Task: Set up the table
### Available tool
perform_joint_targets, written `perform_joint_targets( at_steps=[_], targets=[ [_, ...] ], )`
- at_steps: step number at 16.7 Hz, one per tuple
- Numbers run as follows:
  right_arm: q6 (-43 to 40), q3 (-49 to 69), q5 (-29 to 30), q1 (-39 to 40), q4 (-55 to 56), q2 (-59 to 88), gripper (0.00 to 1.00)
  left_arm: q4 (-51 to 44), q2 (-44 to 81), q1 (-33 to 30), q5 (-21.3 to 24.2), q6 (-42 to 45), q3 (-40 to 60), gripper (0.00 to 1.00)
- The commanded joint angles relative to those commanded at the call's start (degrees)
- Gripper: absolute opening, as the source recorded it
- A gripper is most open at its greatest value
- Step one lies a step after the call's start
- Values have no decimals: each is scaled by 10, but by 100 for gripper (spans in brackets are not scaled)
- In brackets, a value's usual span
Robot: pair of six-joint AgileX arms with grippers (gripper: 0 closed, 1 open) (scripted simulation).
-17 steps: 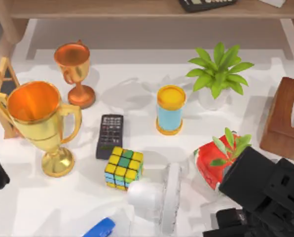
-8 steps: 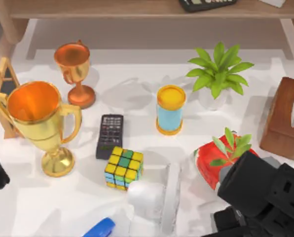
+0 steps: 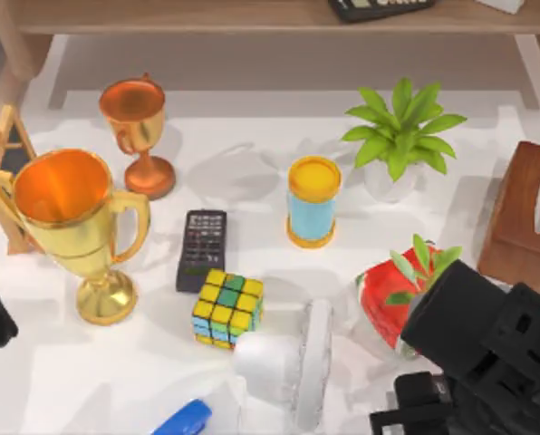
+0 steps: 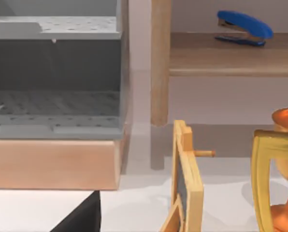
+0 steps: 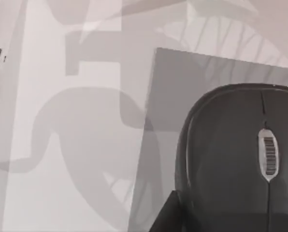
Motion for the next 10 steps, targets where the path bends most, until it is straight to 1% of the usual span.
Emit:
perform_joint_targets(
  at_steps=[6, 10],
  targets=[
    [37, -18, -42, -38, -13, 44, 0, 0, 0, 0, 0, 0, 0, 100],
    [38, -23, -45, -40, -15, 49, 0, 0, 0, 0, 0, 0, 0, 100]
  ],
)
